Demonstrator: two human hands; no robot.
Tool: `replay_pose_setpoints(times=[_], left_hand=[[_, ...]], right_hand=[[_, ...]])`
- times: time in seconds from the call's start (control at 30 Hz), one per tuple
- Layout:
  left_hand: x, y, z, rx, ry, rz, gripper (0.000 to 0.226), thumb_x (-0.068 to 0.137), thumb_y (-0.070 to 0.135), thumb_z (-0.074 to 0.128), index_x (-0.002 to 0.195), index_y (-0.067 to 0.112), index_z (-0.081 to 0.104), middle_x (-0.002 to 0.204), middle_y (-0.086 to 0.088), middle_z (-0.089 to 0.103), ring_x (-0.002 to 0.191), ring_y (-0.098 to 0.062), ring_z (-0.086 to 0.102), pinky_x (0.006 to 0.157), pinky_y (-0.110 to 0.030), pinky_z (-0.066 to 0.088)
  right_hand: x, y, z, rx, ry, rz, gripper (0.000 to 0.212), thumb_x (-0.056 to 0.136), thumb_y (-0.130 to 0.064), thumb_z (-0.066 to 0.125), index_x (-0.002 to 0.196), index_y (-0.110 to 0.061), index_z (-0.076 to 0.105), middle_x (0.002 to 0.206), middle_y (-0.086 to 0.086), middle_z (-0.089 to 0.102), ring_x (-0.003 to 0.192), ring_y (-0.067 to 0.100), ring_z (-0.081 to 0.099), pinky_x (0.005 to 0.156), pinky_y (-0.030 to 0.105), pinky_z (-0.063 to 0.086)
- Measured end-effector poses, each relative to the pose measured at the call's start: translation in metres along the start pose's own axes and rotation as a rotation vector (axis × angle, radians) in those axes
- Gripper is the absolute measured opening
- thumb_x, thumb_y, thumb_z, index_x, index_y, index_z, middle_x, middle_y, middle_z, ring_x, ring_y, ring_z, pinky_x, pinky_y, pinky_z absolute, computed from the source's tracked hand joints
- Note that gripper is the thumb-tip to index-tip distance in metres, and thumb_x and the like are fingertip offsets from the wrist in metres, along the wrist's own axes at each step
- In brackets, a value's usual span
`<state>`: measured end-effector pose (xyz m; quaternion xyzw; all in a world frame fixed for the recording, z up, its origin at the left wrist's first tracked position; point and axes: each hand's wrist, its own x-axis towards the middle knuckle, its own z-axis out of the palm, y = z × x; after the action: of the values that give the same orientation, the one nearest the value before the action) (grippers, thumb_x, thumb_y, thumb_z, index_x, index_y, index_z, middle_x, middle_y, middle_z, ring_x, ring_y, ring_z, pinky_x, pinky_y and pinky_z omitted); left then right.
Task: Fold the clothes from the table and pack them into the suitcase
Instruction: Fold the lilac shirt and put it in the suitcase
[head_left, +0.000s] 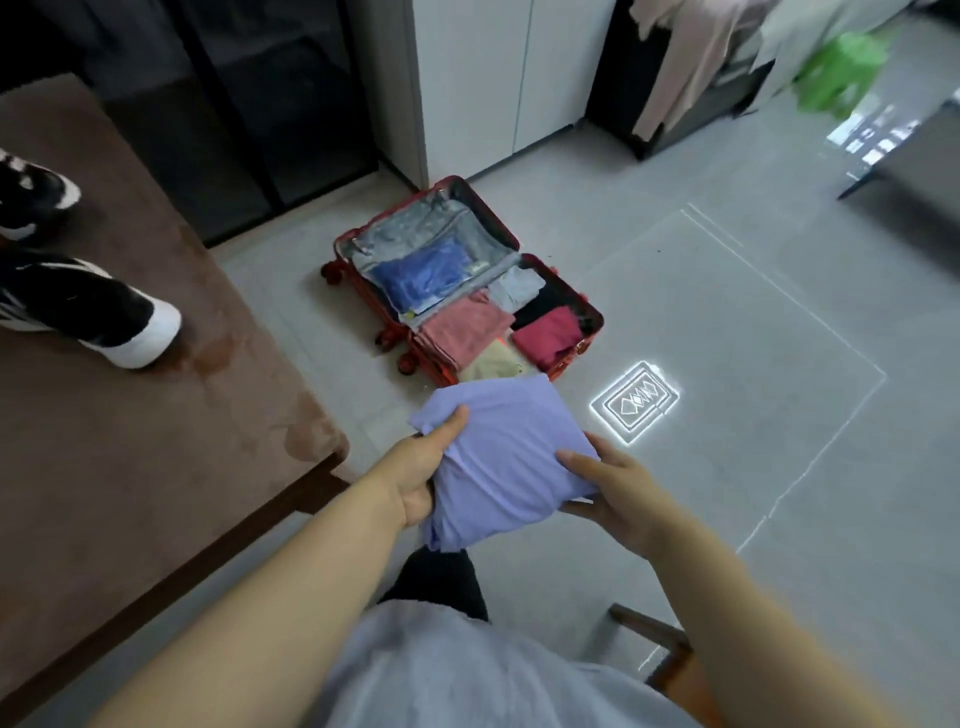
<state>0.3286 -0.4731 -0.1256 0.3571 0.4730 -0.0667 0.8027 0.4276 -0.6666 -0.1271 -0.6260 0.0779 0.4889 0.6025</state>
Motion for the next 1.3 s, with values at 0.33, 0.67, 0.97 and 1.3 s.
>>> replay_pose_setpoints(times=[0.33, 0.67, 0.97, 1.3], left_hand=[[0.126, 0.069, 0.084, -0.063, -0.029, -0.039, 0.049, 0.085, 0.052, 0.058, 0.112, 0.011, 0.065, 0.109, -0.011, 0.069, 0.101, -0.027, 0.065, 0.075, -0.036, 0.052], [0.230, 0.175, 0.107, -0.083, 0.199, 0.003, 0.043, 0.089, 0.055, 0.048, 0.090, 0.016, 0.066, 0.084, -0.004, 0.070, 0.083, -0.020, 0.064, 0.069, -0.031, 0.050], [0.320, 0.190, 0.086, -0.023, 0.274, 0.143, 0.020, 0.082, 0.028, 0.070, 0.101, 0.023, 0.064, 0.100, 0.000, 0.071, 0.090, -0.014, 0.067, 0.074, -0.027, 0.051], [0.542, 0.099, 0.041, 0.034, 0.524, 0.258, 0.043, 0.083, 0.006, 0.069, 0.122, 0.007, 0.053, 0.117, -0.004, 0.062, 0.107, -0.019, 0.060, 0.080, -0.022, 0.048]], right_hand=[[0.108, -0.100, -0.053, -0.065, 0.073, -0.117, 0.060, 0.077, -0.010, 0.076, 0.127, -0.030, 0.049, 0.121, -0.001, 0.061, 0.102, 0.019, 0.066, 0.078, 0.033, 0.056], [0.248, -0.206, -0.039, -0.340, 0.017, -0.063, 0.066, 0.067, -0.038, 0.081, 0.123, -0.034, 0.047, 0.120, -0.006, 0.057, 0.108, 0.015, 0.058, 0.082, 0.026, 0.051], [0.383, -0.230, -0.031, -0.571, -0.019, -0.068, 0.045, 0.093, -0.030, 0.057, 0.134, -0.017, 0.042, 0.127, 0.004, 0.053, 0.112, 0.021, 0.054, 0.089, 0.030, 0.042], [0.593, -0.142, -0.068, -0.871, -0.406, -0.130, 0.069, 0.095, -0.022, 0.054, 0.139, -0.051, 0.009, 0.128, -0.016, 0.041, 0.094, -0.008, 0.047, 0.085, 0.015, 0.039]])
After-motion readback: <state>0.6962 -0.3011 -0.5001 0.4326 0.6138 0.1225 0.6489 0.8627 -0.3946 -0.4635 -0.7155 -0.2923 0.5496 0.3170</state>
